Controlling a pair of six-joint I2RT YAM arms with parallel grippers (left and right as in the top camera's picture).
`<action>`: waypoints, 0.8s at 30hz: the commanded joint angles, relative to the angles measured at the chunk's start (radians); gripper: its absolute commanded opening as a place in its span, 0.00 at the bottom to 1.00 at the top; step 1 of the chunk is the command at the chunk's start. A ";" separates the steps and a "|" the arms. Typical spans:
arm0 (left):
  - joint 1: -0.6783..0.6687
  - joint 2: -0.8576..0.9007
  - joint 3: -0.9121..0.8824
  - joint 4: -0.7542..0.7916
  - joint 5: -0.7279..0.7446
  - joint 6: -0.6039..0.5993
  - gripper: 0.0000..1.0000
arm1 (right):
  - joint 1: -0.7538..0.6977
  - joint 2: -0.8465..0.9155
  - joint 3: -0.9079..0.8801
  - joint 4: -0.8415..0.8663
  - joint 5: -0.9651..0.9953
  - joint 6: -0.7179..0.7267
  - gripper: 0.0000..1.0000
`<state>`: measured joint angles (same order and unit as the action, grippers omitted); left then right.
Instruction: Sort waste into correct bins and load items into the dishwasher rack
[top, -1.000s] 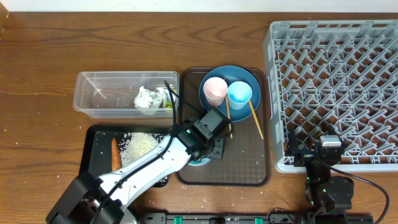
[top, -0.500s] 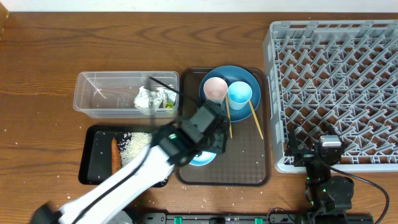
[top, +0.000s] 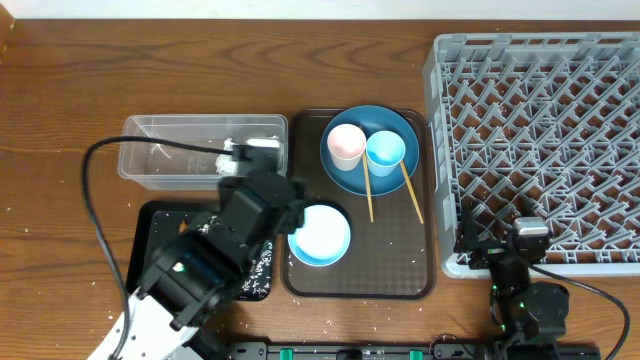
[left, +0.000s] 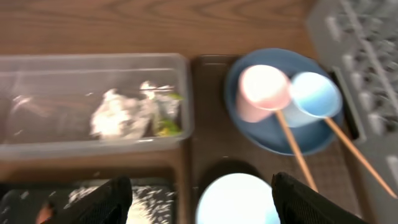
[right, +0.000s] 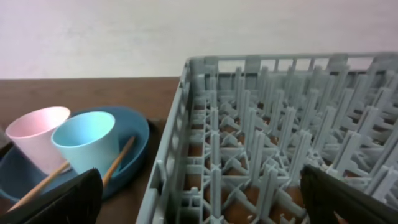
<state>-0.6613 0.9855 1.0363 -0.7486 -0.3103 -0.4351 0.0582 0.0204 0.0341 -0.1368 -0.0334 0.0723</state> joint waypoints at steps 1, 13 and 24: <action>0.080 -0.013 0.009 -0.015 0.022 -0.031 0.74 | -0.019 0.021 0.137 -0.098 -0.042 0.039 0.99; 0.284 0.014 0.008 -0.085 0.086 -0.030 0.86 | -0.018 0.731 1.150 -0.785 -0.207 0.097 0.99; 0.284 0.031 0.008 -0.132 0.086 -0.030 0.92 | -0.018 1.248 1.439 -1.020 -0.537 0.094 0.79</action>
<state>-0.3813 1.0119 1.0367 -0.8745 -0.2226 -0.4675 0.0582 1.2114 1.4704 -1.1416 -0.4557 0.1509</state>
